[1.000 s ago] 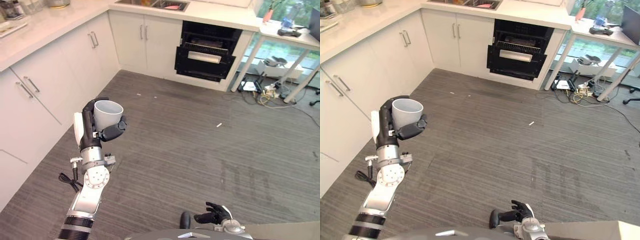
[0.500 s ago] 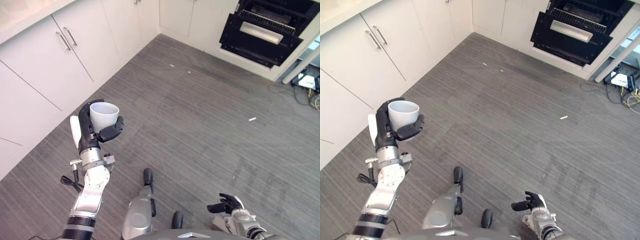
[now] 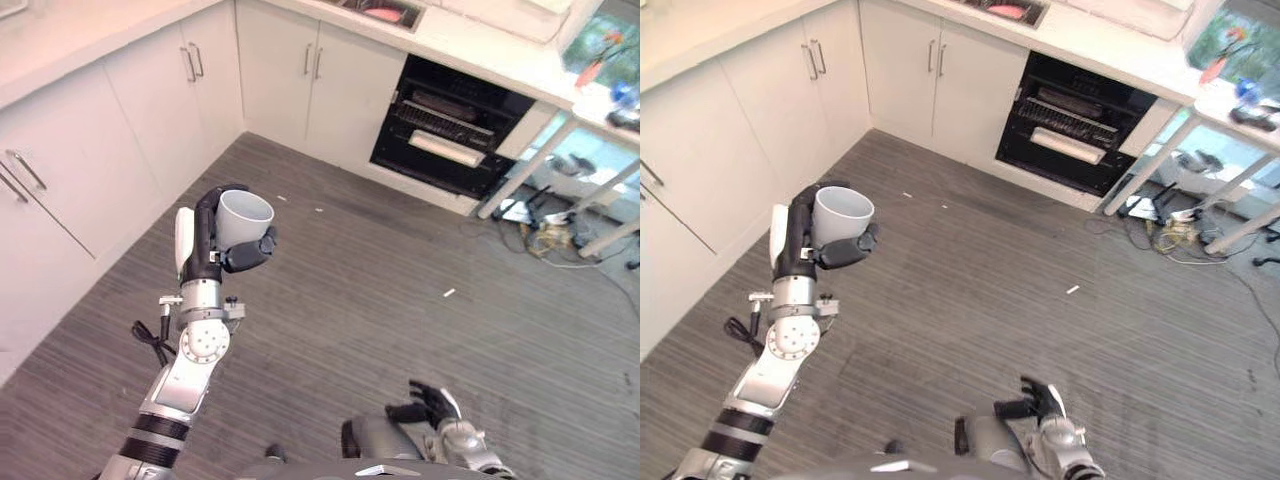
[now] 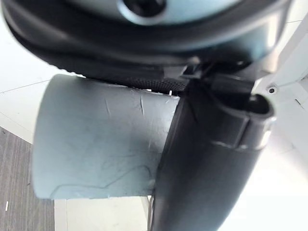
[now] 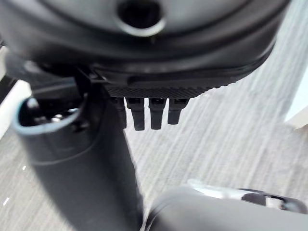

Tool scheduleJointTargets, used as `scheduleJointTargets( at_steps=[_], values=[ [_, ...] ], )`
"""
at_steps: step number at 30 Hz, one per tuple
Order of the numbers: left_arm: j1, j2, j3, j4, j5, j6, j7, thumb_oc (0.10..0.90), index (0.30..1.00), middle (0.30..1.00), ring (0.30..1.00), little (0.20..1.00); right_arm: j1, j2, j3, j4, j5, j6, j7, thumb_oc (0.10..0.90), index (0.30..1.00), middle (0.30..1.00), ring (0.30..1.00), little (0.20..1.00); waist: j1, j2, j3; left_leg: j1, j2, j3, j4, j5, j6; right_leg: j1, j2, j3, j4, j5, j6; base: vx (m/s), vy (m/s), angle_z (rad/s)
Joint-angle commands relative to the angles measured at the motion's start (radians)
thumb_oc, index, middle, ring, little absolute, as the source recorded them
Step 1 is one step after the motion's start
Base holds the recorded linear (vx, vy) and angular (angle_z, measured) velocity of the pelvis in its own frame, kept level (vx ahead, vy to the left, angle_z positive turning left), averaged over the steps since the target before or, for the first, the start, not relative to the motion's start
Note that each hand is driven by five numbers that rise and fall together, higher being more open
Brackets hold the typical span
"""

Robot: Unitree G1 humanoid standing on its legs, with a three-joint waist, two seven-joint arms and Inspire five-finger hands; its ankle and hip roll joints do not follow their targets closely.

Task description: Place the dishes in the dishwasher.

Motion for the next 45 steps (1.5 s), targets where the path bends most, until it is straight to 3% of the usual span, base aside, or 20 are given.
scheduleJointTargets(
  at_steps=[1, 3, 6, 8, 10, 12, 16, 20, 25, 26, 27, 28, 30, 32, 33, 35, 36, 38, 41, 45],
  values=[
    [-0.049, 0.06, 0.026, -0.114, -0.013, -0.105, -0.002, 0.4, 0.3, 0.3, 0.3, 0.3, 0.023, 0.009, 0.046, 0.09, 0.017, 0.023, -0.014, 0.8, 0.9, 0.9, 0.9, 0.9, -0.013, -0.046, -0.043, -0.017, -0.047, -0.014, -0.038, 0.002, -0.059, 0.172, -0.038, 0.025, -0.558, 0.17, 0.031, 0.5, -0.081, 1.08],
    [-0.075, 0.053, -0.005, -0.088, -0.021, -0.107, -0.017, 0.4, 0.3, 0.3, 0.3, 0.3, 0.039, 0.005, 0.044, 0.114, 0.027, 0.034, -0.007, 0.8, 0.9, 0.9, 0.9, 0.9, -0.032, -0.05, -0.045, 0.013, -0.047, -0.066, -0.038, -0.034, -0.073, 0.167, -0.036, 0.117, -0.68, 0.192, 0.047, 0.45, -0.116, 1.32],
    [-0.084, 0.039, -0.041, -0.066, -0.004, -0.107, -0.045, 0.4, 0.3, 0.3, 0.3, 0.3, 0.092, -0.004, 0.023, 0.16, 0.038, 0.041, 0.005, 0.8, 0.9, 0.9, 0.9, 0.9, -0.049, -0.057, -0.081, 0.064, -0.027, -0.118, -0.023, -0.036, -0.087, 0.225, -0.024, 0.168, -0.671, 0.202, 0.019, 0.48, -0.204, 1.61],
    [-0.083, 0.028, -0.044, -0.074, -0.032, -0.103, -0.067, 0.4, 0.3, 0.3, 0.3, 0.3, 0.08, -0.023, 0.022, 0.158, 0.043, 0.047, 0.003, 0.8, 0.9, 0.9, 0.9, 0.9, -0.054, -0.054, -0.087, -0.015, -0.031, -0.103, 0.261, 0.008, -0.126, 0.281, -0.026, 0.163, -0.693, 0.209, -0.012, 0.43, -0.244, 1.36],
    [-0.072, 0.026, -0.05, -0.084, -0.06, -0.092, -0.094, 0.4, 0.3, 0.3, 0.3, 0.3, 0.082, -0.037, -0.008, 0.16, 0.057, 0.04, 0.009, 0.8, 0.9, 0.9, 0.9, 0.9, -0.045, -0.074, -0.07, -0.159, 0.026, -0.016, 0.58, 0.105, -0.144, 0.372, -0.036, 0.138, -0.739, 0.186, -0.041, 0.36, -0.345, 0.26],
    [-0.067, 0.031, -0.061, -0.09, -0.064, -0.101, -0.119, 0.4, 0.3, 0.3, 0.3, 0.3, 0.066, -0.049, -0.016, 0.152, 0.083, 0.043, -0.001, 0.8, 0.9, 0.9, 0.9, 0.9, -0.003, -0.099, -0.039, -0.289, 0.01, 0.016, 0.809, 0.099, -0.135, 0.449, -0.039, 0.138, -0.771, 0.176, -0.071, 0.34, -0.283, 0.21],
    [-0.034, 0.036, -0.054, -0.084, -0.12, -0.103, -0.133, 0.4, 0.3, 0.3, 0.3, 0.3, 0.034, -0.062, -0.107, 0.148, 0.206, 0.023, -0.024, 0.8, 0.9, 0.9, 0.9, 0.9, 0.029, -0.097, -0.041, -0.392, 0.051, 0.06, 0.59, 0.102, -0.126, 0.553, -0.045, 0.153, -0.809, 0.134, -0.077, 0.41, -0.026, -0.66],
    [-0.03, 0.03, -0.055, -0.076, -0.07, -0.097, -0.097, 0.4, 0.3, 0.3, 0.3, 0.3, 0.037, -0.054, -0.057, 0.132, 0.158, 0.019, -0.036, 0.8, 0.9, 0.9, 0.9, 0.9, 0.064, -0.062, -0.059, -0.313, 0.034, -0.129, -0.023, 0.184, -0.15, 0.636, -0.045, 0.277, -0.837, 0.096, -0.058, 0.45, 0.148, -0.78],
    [-0.048, 0.044, -0.051, -0.037, -0.054, -0.112, -0.111, 0.4, 0.3, 0.3, 0.3, 0.3, 0.108, -0.127, -0.084, 0.206, 0.111, 0.043, 0.017, 0.8, 0.9, 0.9, 0.9, 0.9, 0.055, -0.058, -0.098, -0.293, 0.058, -0.143, -0.038, 0.188, -0.163, 0.683, -0.052, 0.363, -0.827, 0.058, -0.039, 0.32, 0.129, -1.56],
    [-0.054, 0.026, -0.071, -0.064, -0.046, -0.114, -0.101, 0.4, 0.3, 0.3, 0.3, 0.3, 0.18, -0.065, -0.079, 0.216, 0.087, 0.044, -0.005, 0.8, 0.9, 0.9, 0.9, 0.9, 0.002, -0.052, -0.093, -0.266, 0.059, -0.094, -0.037, 0.198, -0.151, 0.652, -0.074, 0.373, -0.738, 0.044, -0.022, 0.18, 0.25, -0.82],
    [-0.054, 0.026, -0.071, -0.064, -0.046, -0.114, -0.101, 0.4, 0.3, 0.3, 0.3, 0.3, 0.18, -0.065, -0.079, 0.216, 0.087, 0.044, -0.005, 0.8, 0.9, 0.9, 0.9, 0.9, 0.002, -0.052, -0.093, -0.266, 0.059, -0.094, -0.037, 0.198, -0.151, 0.652, -0.074, 0.373, -0.738, 0.044, -0.022, 0.4, 0.519, -0.89],
    [-0.054, 0.06, -0.075, -0.089, 0.009, -0.084, -0.098, 0.4, 0.3, 0.3, 0.3, 0.3, 0.186, -0.016, -0.108, 0.249, 0.101, 0.067, 0.006, 0.8, 0.9, 0.9, 0.9, 0.9, -0.051, -0.03, -0.074, -0.191, 0.065, -0.056, -0.038, 0.159, -0.124, 0.506, -0.019, 0.376, -0.434, 0.121, 0.036, 0.23, 0.355, -0.35],
    [-0.062, 0.075, -0.085, -0.095, 0.02, -0.078, -0.097, 0.4, 0.3, 0.3, 0.3, 0.3, 0.165, -0.009, -0.102, 0.235, 0.088, 0.066, 0.006, 0.8, 0.9, 0.9, 0.9, 0.9, -0.08, -0.001, -0.036, -0.139, 0.085, -0.028, -0.038, 0.129, -0.119, 0.362, 0.026, 0.293, -0.251, 0.142, 0.066, 0.16, 0.373, -1.57],
    [-0.059, 0.085, -0.063, -0.096, 0.048, -0.079, -0.075, 0.4, 0.3, 0.3, 0.3, 0.3, 0.128, -0.009, -0.075, 0.222, 0.037, 0.058, -0.013, 0.8, 0.9, 0.9, 0.9, 0.9, -0.071, 0.009, -0.031, -0.116, 0.088, 0.058, -0.038, 0.101, -0.127, 0.289, -0.024, 0.12, -0.404, 0.075, 0.032, 0.14, 0.287, -1.24],
    [-0.059, 0.085, -0.063, -0.096, 0.048, -0.079, -0.075, 0.4, 0.3, 0.3, 0.3, 0.3, 0.128, -0.009, -0.075, 0.222, 0.037, 0.058, -0.013, 0.8, 0.9, 0.9, 0.9, 0.9, -0.071, 0.009, -0.031, -0.116, 0.088, 0.058, -0.038, 0.101, -0.127, 0.289, -0.024, 0.12, -0.404, 0.075, 0.032, 0.18, 0.147, -1.45],
    [-0.061, 0.09, -0.055, -0.1, 0.051, -0.072, -0.072, 0.4, 0.3, 0.3, 0.3, 0.3, 0.127, -0.004, -0.061, 0.233, 0.014, 0.059, -0.016, 0.8, 0.9, 0.9, 0.9, 0.9, -0.036, -0.004, -0.04, -0.104, 0.086, 0.134, -0.038, 0.089, -0.128, 0.322, -0.069, -0.075, -0.611, 0.098, 0.01, 0.12, 0.012, -2.27],
    [-0.045, 0.097, -0.055, -0.1, 0.058, -0.074, -0.087, 0.4, 0.3, 0.3, 0.3, 0.3, 0.122, -0.008, -0.058, 0.232, 0.0, 0.059, -0.022, 0.8, 0.9, 0.9, 0.9, 0.9, -0.035, -0.003, -0.045, -0.093, 0.098, 0.153, -0.038, 0.084, -0.126, 0.306, -0.114, -0.08, -0.597, 0.139, 0.029, 0.16, 0.008, -1.68],
    [-0.036, 0.08, -0.084, -0.089, 0.063, -0.088, -0.089, 0.4, 0.3, 0.3, 0.3, 0.3, 0.146, -0.002, -0.068, 0.246, 0.025, 0.059, -0.008, 0.8, 0.9, 0.9, 0.9, 0.9, -0.052, -0.02, -0.063, -0.083, 0.084, 0.148, -0.038, 0.072, -0.121, 0.349, -0.055, 0.061, -0.655, 0.115, 0.012, 0.2, -0.009, 0.46],
    [-0.013, 0.081, -0.069, -0.106, 0.067, -0.087, -0.117, 0.4, 0.3, 0.3, 0.3, 0.3, 0.124, -0.034, -0.084, 0.264, 0.005, 0.075, -0.017, 0.8, 0.9, 0.9, 0.9, 0.9, -0.036, -0.015, -0.075, -0.064, 0.073, 0.178, -0.038, 0.058, -0.126, 0.397, -0.083, 0.013, -0.749, 0.144, 0.009, 0.14, -0.032, -0.13],
    [0.01, 0.077, -0.07, -0.109, 0.052, -0.089, -0.15, 0.4, 0.3, 0.3, 0.3, 0.3, 0.134, -0.054, -0.12, 0.258, 0.029, 0.07, -0.015, 0.8, 0.9, 0.9, 0.9, 0.9, -0.056, -0.007, -0.096, -0.043, 0.076, 0.195, -0.038, 0.051, -0.135, 0.452, -0.081, 0.05, -0.827, 0.154, -0.006, 0.12, -0.068, -0.23]
  ],
)
